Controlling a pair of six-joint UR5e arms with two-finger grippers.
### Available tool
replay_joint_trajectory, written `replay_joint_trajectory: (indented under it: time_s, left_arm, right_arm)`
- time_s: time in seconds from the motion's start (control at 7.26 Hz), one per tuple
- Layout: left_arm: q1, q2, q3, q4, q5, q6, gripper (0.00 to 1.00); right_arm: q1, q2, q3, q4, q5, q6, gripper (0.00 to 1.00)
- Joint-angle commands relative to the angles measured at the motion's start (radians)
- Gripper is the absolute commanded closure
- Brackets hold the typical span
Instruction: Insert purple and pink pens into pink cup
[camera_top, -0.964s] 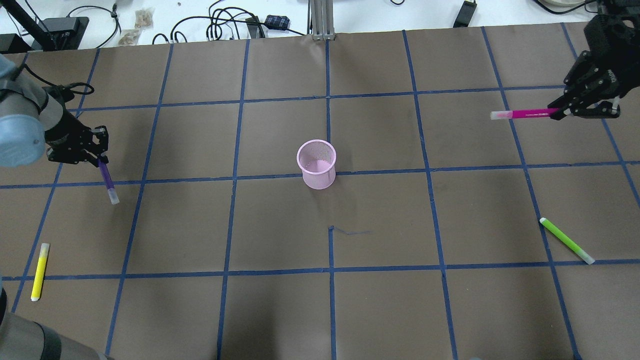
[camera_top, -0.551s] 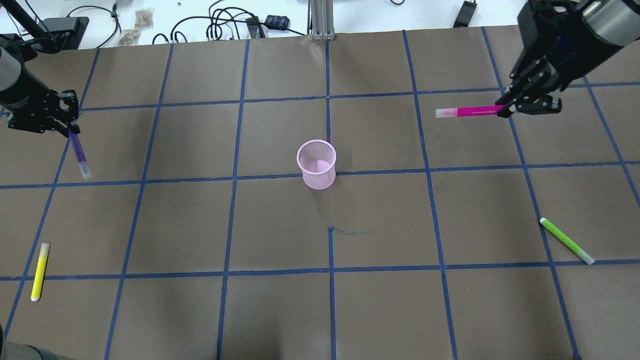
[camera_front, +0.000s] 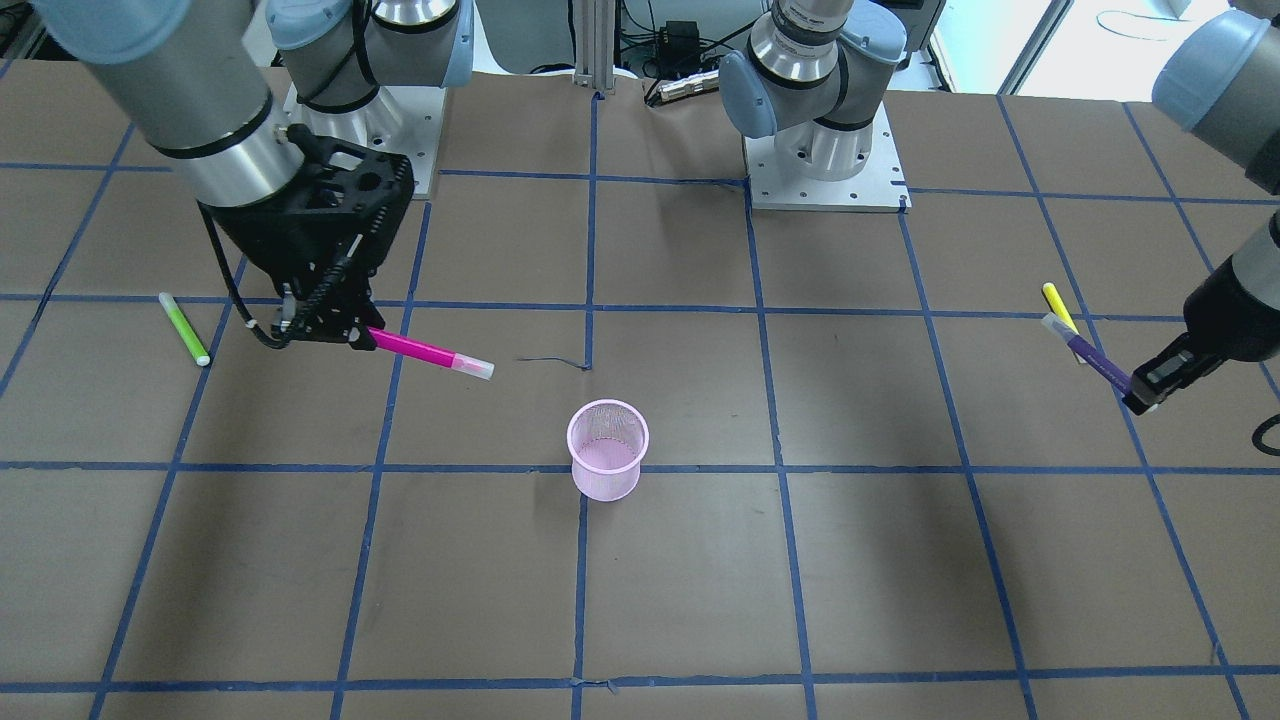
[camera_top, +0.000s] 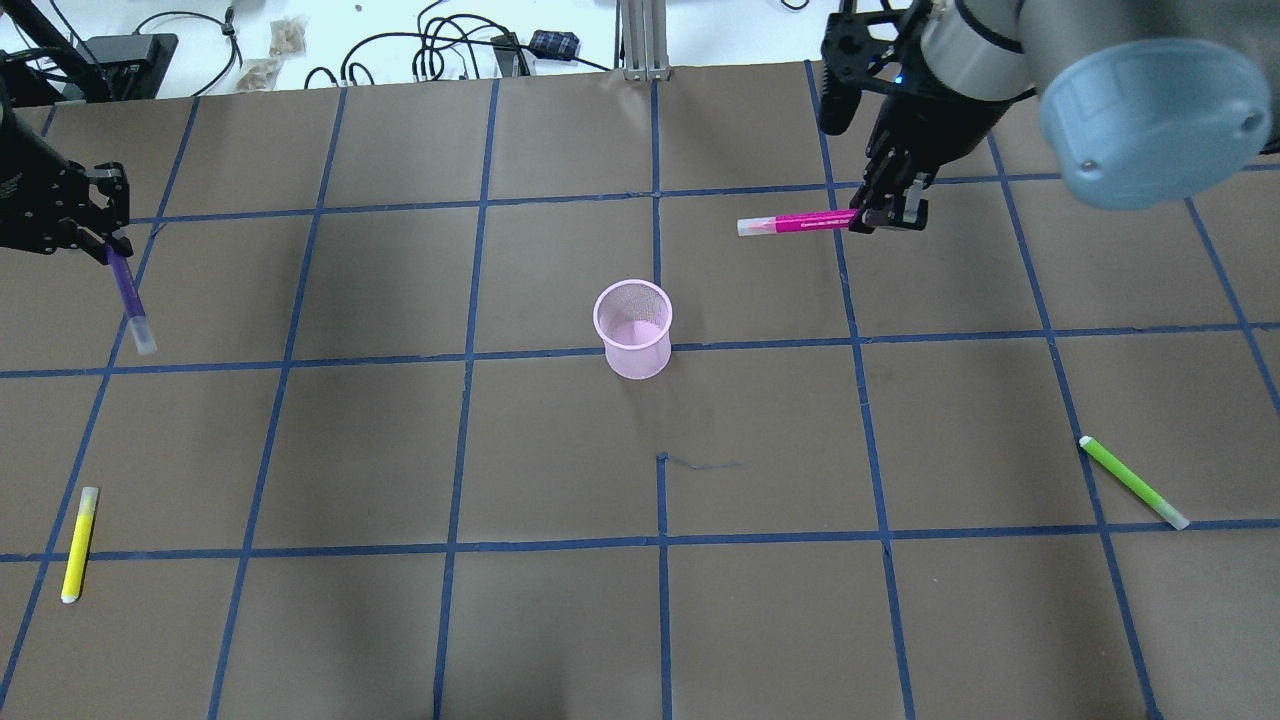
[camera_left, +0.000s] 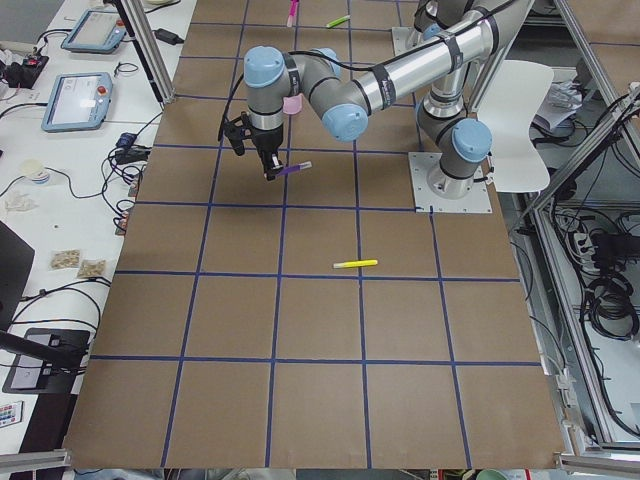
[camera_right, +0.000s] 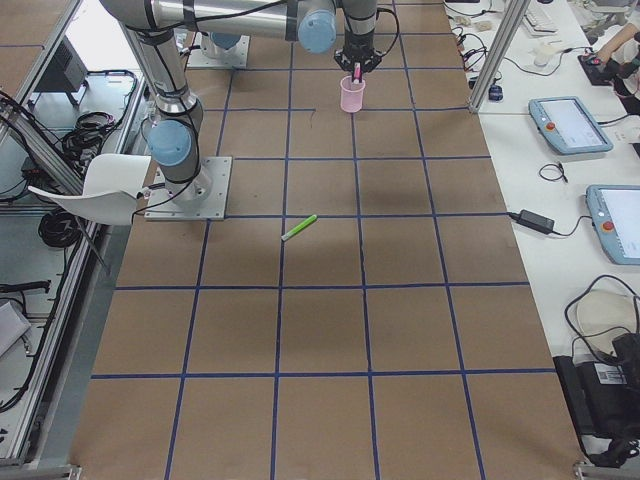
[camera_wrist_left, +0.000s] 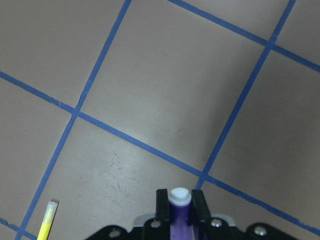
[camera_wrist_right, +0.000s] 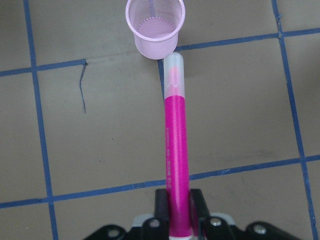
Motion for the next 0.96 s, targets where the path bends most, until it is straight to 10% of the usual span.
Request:
replay_joint_trajectory:
  time_s: [0.0, 0.83]
  left_arm:
    - [-0.021, -0.009, -0.005, 0.004, -0.002, 0.000, 1.00]
    - [-0.021, -0.015, -0.020, 0.013, -0.002, 0.009, 1.00]
  right_arm:
    - [0.151, 0.083, -0.002, -0.135, -0.138, 0.156, 1.00]
    - [0.366, 0.197, -0.006, -0.210, -0.442, 0.153, 1.00]
